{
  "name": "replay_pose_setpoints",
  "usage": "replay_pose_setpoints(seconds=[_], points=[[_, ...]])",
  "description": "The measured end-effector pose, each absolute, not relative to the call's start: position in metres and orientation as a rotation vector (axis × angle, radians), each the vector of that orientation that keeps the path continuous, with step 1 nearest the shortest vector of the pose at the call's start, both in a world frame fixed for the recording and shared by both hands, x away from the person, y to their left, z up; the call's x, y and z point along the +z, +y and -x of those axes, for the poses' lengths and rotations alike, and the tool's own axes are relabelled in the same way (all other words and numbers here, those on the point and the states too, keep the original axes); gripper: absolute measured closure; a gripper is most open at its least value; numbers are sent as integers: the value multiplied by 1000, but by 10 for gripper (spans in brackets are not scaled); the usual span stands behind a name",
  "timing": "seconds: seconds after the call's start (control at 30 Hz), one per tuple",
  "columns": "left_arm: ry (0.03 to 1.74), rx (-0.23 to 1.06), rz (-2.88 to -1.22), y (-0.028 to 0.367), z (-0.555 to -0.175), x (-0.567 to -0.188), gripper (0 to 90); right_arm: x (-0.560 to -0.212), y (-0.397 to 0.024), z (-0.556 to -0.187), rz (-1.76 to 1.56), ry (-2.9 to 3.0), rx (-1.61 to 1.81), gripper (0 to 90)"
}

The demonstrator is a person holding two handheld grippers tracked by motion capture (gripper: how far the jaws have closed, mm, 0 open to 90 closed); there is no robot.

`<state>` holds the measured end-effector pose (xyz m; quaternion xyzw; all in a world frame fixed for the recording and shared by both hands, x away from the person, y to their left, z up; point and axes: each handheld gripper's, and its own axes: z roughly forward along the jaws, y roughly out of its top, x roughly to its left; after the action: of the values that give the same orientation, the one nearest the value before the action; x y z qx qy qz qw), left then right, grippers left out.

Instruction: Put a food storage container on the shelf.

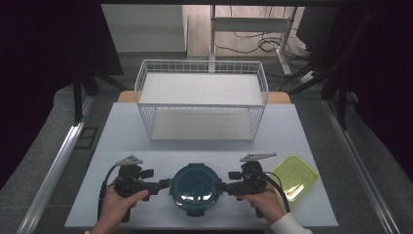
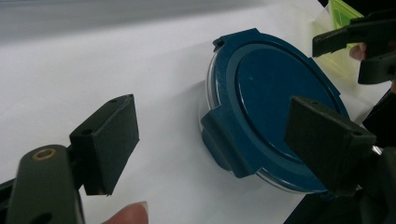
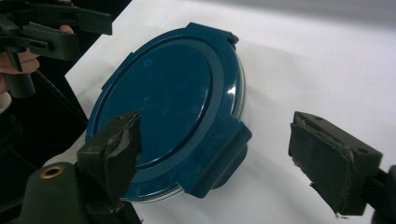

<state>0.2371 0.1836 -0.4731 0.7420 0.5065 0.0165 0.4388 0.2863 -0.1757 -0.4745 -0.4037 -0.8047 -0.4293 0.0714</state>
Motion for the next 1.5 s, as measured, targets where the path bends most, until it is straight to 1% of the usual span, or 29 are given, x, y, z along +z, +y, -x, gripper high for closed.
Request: replay_pose_setpoints(seconds=[0.1, 0.13, 0.2, 0.27, 0.3, 0.4, 0.6, 0.63, 0.73, 0.77, 0.8, 0.83, 0.87, 0.9, 0.93, 1.03, 1.07, 1.1, 1.13, 1.2, 1.23, 1.3, 1.33, 1.5], points=[[1269, 25, -1836, 180, -238, -475, 179, -477, -175, -286, 1218, -2401, -1283, 161], [1281, -8, -1837, 178, -240, -478, 168, -479, -174, -286, 1220, -2377, -1277, 158], [1291, -27, -1829, 177, -240, -479, 165, -479, -174, -286, 1217, -2375, -1276, 157], [1309, -106, -1795, 175, -243, -485, 148, -482, -170, -288, 1214, -2346, -1268, 154], [1309, -106, -1795, 175, -243, -485, 142, -482, -170, -288, 1214, -2346, -1268, 154], [1319, -189, -1782, 171, -247, -493, 128, -487, -165, -293, 1231, -2335, -1235, 143], [1316, -245, -1787, 163, -252, -502, 129, -494, -159, -295, 1258, -2309, -1205, 133], [1314, -271, -1792, 160, -254, -505, 130, -497, -158, -294, 1269, -2293, -1194, 128], [1318, -295, -1787, 158, -255, -510, 139, -500, -158, -293, 1282, -2265, -1188, 128], [1322, -325, -1773, 157, -256, -513, 139, -502, -159, -293, 1293, -2247, -1188, 128], [1319, -352, -1767, 155, -256, -515, 150, -504, -159, -294, 1316, -2199, -1185, 128], [1319, -352, -1767, 155, -256, -515, 161, -504, -159, -294, 1316, -2199, -1185, 128], [1308, -393, -1755, 153, -257, -517, 174, -506, -157, -294, 1312, -2186, -1173, 130], [1308, -393, -1755, 153, -257, -517, 179, -506, -157, -294, 1312, -2186, -1173, 130], [1304, -425, -1741, 153, -257, -518, 198, -507, -156, -293, 1308, -2174, -1163, 141], [1330, -481, -1696, 152, -257, -520, 213, -510, -154, -292, 1315, -2172, -1134, 163], [1343, -487, -1682, 153, -257, -520, 213, -510, -154, -292, 1315, -2172, -1134, 163], [1351, -475, -1687, 153, -256, -520, 261, -512, -153, -292, 1322, -2128, -1127, 200], [1366, -468, -1688, 154, -256, -520, 284, -512, -153, -291, 1328, -2117, -1125, 197], [1366, -467, -1691, 153, -256, -520, 288, -512, -153, -291, 1335, -2113, -1123, 200], [1367, -468, -1692, 153, -256, -520, 289, -511, -153, -291, 1363, -2090, -1111, 227], [1372, -468, -1689, 153, -256, -520, 294, -511, -154, -291, 1375, -2079, -1111, 242], [1376, -464, -1683, 153, -255, -519, 296, -508, -157, -291, 1398, -2064, -1120, 297], [1372, -432, -1684, 152, -253, -515, 321, -508, -161, -290, 1434, -2013, -1130, 326]])
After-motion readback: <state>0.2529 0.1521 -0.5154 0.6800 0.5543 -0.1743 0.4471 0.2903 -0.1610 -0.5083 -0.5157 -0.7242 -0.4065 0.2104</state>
